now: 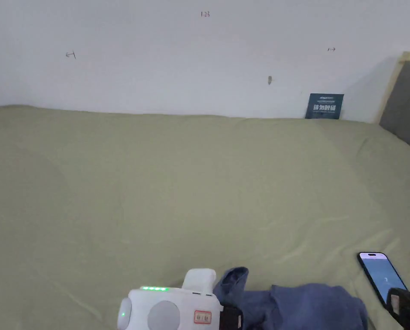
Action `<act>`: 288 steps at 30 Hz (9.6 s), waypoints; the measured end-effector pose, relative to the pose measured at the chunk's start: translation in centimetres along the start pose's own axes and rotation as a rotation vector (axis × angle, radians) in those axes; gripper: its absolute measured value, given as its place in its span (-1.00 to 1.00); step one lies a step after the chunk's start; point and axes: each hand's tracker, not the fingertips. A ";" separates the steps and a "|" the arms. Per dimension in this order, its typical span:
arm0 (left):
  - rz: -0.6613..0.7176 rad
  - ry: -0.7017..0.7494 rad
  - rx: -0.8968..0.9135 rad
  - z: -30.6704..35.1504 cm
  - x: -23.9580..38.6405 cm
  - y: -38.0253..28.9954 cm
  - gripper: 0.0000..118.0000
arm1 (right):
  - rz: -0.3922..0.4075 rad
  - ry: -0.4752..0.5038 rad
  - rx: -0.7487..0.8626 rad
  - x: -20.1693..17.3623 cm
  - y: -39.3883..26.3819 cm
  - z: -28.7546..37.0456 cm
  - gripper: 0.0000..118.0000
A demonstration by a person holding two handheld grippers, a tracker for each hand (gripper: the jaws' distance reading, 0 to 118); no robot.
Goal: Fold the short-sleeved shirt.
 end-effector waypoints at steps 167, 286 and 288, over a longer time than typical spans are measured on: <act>0.404 0.120 0.138 36.2 -39.7 -1.4 -0.52 | -0.245 0.852 -0.536 -13.9 -8.0 -25.3 -1.00; -0.190 0.673 0.779 26.7 6.3 2.6 0.97 | 0.081 0.031 0.291 -11.1 3.6 -6.3 0.99; -0.185 0.669 0.779 26.7 6.1 2.4 0.97 | 0.045 0.056 0.268 -10.6 4.0 -6.5 0.99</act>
